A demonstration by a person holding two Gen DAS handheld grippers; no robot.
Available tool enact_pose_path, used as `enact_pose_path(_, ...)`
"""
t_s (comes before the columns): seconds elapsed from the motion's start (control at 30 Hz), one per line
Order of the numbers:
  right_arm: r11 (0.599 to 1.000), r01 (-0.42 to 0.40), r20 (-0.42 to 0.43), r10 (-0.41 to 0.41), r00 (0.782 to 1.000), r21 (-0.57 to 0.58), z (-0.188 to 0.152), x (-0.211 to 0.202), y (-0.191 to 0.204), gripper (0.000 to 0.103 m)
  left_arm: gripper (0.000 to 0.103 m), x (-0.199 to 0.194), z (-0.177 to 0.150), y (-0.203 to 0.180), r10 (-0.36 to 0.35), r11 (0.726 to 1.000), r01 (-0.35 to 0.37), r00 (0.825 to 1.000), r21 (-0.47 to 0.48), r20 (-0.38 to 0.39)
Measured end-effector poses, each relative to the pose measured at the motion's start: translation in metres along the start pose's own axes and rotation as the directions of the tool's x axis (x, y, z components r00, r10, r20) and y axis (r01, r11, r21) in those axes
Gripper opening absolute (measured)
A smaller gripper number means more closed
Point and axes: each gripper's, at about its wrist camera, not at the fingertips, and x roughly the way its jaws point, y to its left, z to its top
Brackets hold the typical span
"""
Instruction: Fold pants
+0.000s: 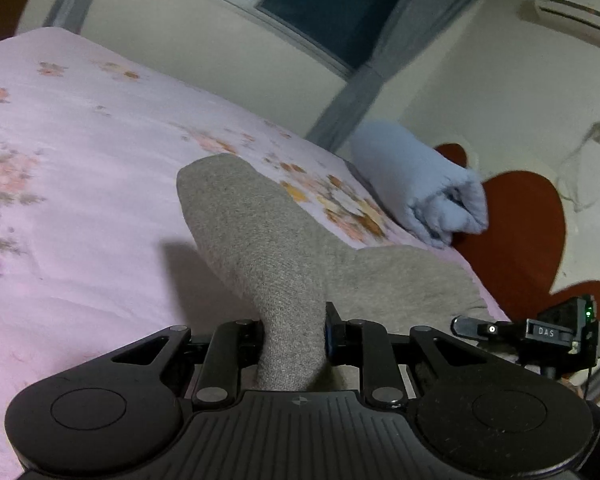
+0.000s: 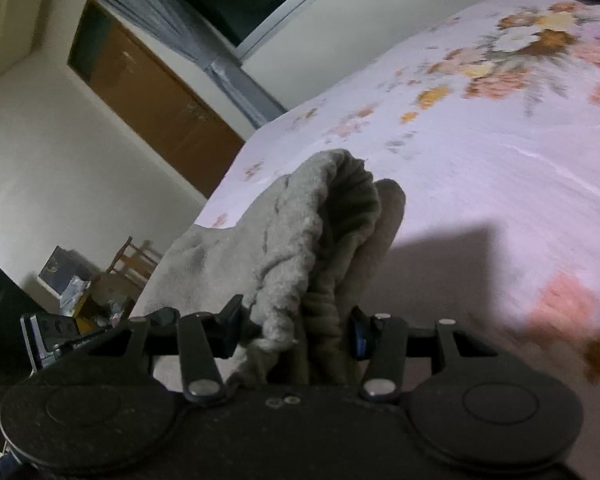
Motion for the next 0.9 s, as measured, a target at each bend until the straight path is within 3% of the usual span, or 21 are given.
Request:
enact_pose_path(0.3,1.0,-0.013,-0.056,0.014,0.998,0.02,0.011,0.061,-0.012,0.042,0.022,0.026,-0.001,0.053,0.053,0.997,-0.054,0.998,-0.046,-0.02)
enact_pose_path(0.5,0.997,0.002,-0.081,0.004,0.997,0.077,0.006,0.085,-0.042,0.042,0.022,0.057,-0.013,0.078,0.055,0.996,-0.058,0.998,-0.07,-0.039)
enact_pose_path(0.6,0.993,0.03,-0.102,-0.018,0.995,0.117,-0.004,0.095,-0.065,0.042,0.028,0.072,-0.026,0.096,0.056,0.993,-0.062,0.997,-0.105,-0.059)
enact_pose_path(0.73,0.988,0.009,-0.087,0.005,0.996,0.157,-0.019,0.095,-0.079,0.043,0.043,0.079,-0.042,0.112,0.007,0.985,-0.014,0.999,-0.17,-0.041)
enact_pose_path(0.8,0.988,0.018,-0.087,-0.004,0.996,0.15,-0.019,0.092,-0.077,0.044,0.054,0.076,-0.04,0.11,0.015,0.986,-0.022,0.999,-0.162,-0.047)
enact_pose_path(0.87,0.99,0.031,-0.09,-0.018,0.996,0.137,-0.019,0.082,-0.075,0.049,0.081,0.066,-0.037,0.103,0.059,0.99,-0.065,0.997,-0.125,-0.05)
enact_pose_path(0.9,0.991,0.042,-0.086,-0.031,0.996,0.127,-0.018,0.074,-0.074,0.05,0.087,0.057,-0.036,0.099,0.092,0.991,-0.096,0.995,-0.092,-0.047)
